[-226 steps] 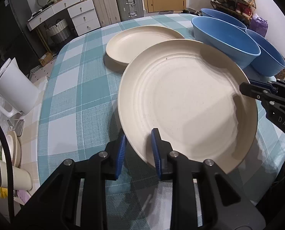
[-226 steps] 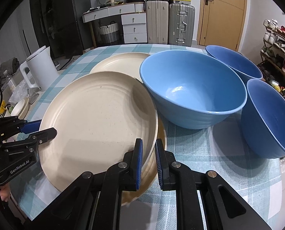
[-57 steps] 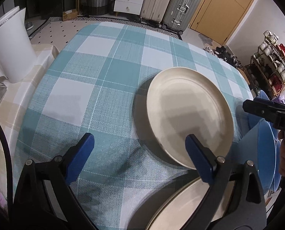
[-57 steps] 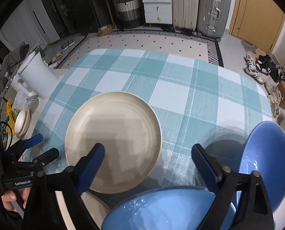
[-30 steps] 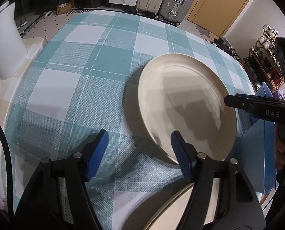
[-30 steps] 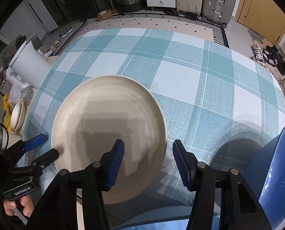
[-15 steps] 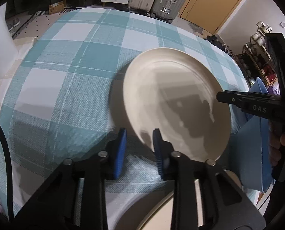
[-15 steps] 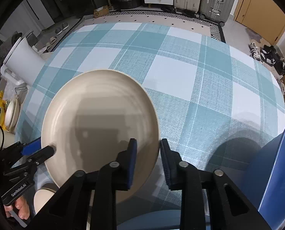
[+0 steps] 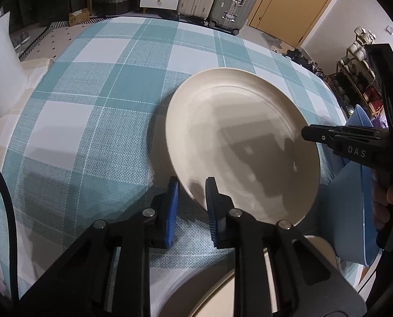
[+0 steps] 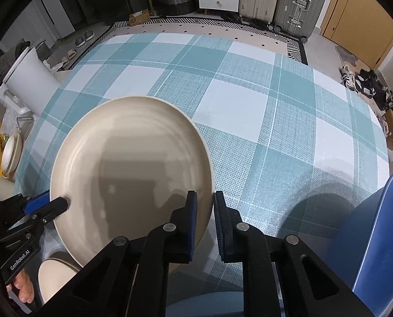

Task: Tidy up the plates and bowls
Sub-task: 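Carry the tilted cream plates with both grippers toward the blue bowls, then lower the cream plates onto the tablecloth beside the blue bowls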

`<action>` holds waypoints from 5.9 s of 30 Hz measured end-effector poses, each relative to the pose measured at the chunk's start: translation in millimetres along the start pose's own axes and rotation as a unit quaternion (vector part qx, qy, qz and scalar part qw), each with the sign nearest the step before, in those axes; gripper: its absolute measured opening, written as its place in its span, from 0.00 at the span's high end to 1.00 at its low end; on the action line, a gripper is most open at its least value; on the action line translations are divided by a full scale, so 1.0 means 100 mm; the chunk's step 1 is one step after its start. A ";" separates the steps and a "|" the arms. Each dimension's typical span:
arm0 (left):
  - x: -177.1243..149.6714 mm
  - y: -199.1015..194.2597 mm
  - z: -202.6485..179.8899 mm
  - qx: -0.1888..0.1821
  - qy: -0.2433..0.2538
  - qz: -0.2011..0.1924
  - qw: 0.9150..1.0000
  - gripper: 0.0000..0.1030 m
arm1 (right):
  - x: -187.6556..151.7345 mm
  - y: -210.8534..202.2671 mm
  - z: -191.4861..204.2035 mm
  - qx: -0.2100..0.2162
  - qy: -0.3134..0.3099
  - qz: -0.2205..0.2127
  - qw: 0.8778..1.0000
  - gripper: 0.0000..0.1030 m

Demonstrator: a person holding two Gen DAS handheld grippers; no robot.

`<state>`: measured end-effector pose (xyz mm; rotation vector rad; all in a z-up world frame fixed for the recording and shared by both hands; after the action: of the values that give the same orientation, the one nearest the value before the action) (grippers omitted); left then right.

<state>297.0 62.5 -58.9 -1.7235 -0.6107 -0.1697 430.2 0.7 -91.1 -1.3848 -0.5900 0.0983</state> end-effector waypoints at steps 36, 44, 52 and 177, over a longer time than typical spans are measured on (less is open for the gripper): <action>-0.11 -0.86 -0.09 0.024 0.026 -0.059 0.998 0.83 | -0.16 -0.84 0.27 0.015 -0.022 -0.092 0.995 0.87; -0.24 -1.04 -0.16 0.026 0.036 -0.062 0.997 0.83 | -0.30 -1.04 0.31 0.019 -0.021 -0.109 0.994 0.87; -0.37 -1.14 -0.19 0.025 0.048 -0.060 0.997 0.83 | -0.48 -1.22 0.33 0.026 -0.018 -0.127 0.991 0.87; -1.99 -1.30 -0.25 0.053 0.140 -0.088 0.985 0.83 | -2.57 -1.12 0.77 0.081 0.059 -0.176 0.979 0.87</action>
<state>70.3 -6.3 -26.1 -1.5081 -0.5526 -0.4876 146.5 -56.6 -66.1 -1.1041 -0.7017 -0.2154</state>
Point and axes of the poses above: each gripper's, at about its wrist camera, not at the fingertips, and y roughly the way its jaws point, z to its left, x to its top, the point moved 1 cm from there along y, roughly the way its jaws point, and after that the axes turned 1 degree about -y, right-handed, at the moved point
